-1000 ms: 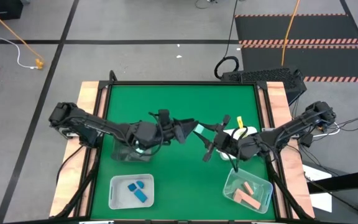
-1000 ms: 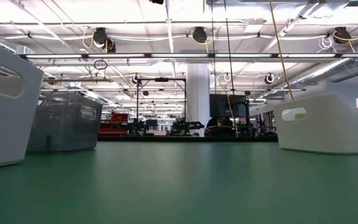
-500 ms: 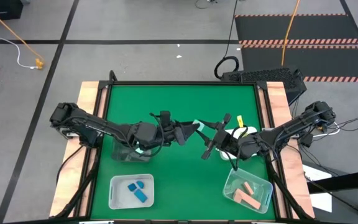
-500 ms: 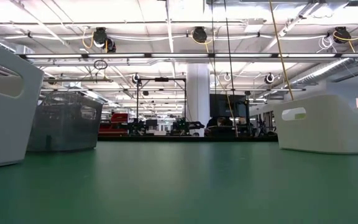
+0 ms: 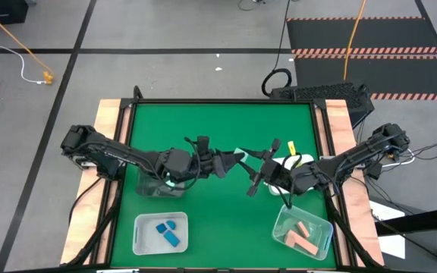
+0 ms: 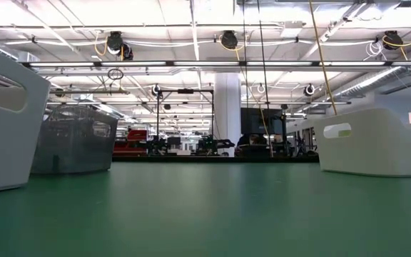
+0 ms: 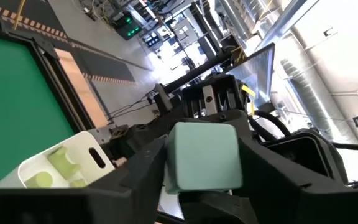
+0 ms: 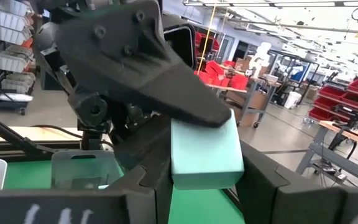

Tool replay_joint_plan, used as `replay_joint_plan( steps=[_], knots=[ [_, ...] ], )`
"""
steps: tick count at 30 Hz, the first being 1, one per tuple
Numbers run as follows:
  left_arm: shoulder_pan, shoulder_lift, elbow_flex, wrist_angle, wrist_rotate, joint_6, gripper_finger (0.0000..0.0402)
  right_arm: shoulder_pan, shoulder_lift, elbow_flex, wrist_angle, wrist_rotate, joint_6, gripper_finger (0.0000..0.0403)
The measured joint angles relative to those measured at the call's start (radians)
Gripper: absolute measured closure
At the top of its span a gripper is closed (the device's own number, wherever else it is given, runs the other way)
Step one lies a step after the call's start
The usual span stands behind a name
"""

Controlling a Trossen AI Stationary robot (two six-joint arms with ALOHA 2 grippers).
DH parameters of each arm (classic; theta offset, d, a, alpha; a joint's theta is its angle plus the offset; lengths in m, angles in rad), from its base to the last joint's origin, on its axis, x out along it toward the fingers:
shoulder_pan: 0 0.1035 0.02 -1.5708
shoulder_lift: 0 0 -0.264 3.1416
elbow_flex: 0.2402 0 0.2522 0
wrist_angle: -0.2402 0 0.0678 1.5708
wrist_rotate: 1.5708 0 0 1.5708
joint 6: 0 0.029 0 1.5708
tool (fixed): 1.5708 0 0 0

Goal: Sort & place blocks by color
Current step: Put the light blue block into the black bin

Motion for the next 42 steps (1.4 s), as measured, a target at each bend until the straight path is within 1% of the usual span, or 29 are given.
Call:
replay_joint_plan(
  steps=[4, 9, 12, 22, 25, 27, 31, 33, 38, 40, 42],
  knots=[
    [-0.003, -0.001, -0.001, -0.007, -0.007, 0.005, 0.0263, 0.001, 0.000, 0.000, -0.005, 0.004, -0.006, 0.0284],
    [-0.003, -0.001, -0.001, -0.007, -0.007, 0.026, 0.0264, 0.001, 0.000, 0.000, -0.004, 0.004, -0.033, 0.0282],
    [-0.002, -0.001, -0.001, -0.006, -0.003, 0.029, 0.0264, 0.001, 0.000, 0.000, -0.003, 0.004, -0.042, 0.0272],
    [0.035, -0.001, -0.001, -0.007, 0.014, 0.024, 0.0260, 0.014, -0.001, 0.001, -0.031, 0.009, -0.023, 0.0187],
    [0.057, -0.001, -0.001, -0.011, 0.017, 0.024, 0.0261, 0.014, -0.002, 0.001, -0.064, 0.017, 0.001, 0.0169],
    [0.075, -0.001, -0.001, -0.011, 0.017, 0.028, 0.0262, 0.014, -0.002, 0.001, -0.081, 0.049, 0.034, 0.0163],
    [0.124, -0.001, -0.001, -0.011, 0.008, 0.047, 0.0263, 0.014, -0.003, 0.001, -0.149, 0.135, 0.065, 0.0160],
    [0.158, -0.002, -0.001, -0.002, -0.011, 0.056, 0.0260, 0.015, -0.006, 0.001, -0.192, 0.159, 0.069, 0.0161],
    [0.242, -0.002, -0.001, -0.022, -0.010, 0.077, 0.0261, -0.010, -0.015, 0.001, -0.352, 0.147, 0.170, 0.0165],
    [0.272, -0.002, -0.001, -0.059, -0.006, 0.077, 0.0263, -0.034, -0.016, 0.001, -0.450, 0.149, 0.224, 0.0165],
    [0.300, -0.002, -0.001, -0.115, -0.004, 0.075, 0.0262, -0.066, -0.017, 0.001, -0.554, 0.119, 0.292, 0.0165]
  ],
)
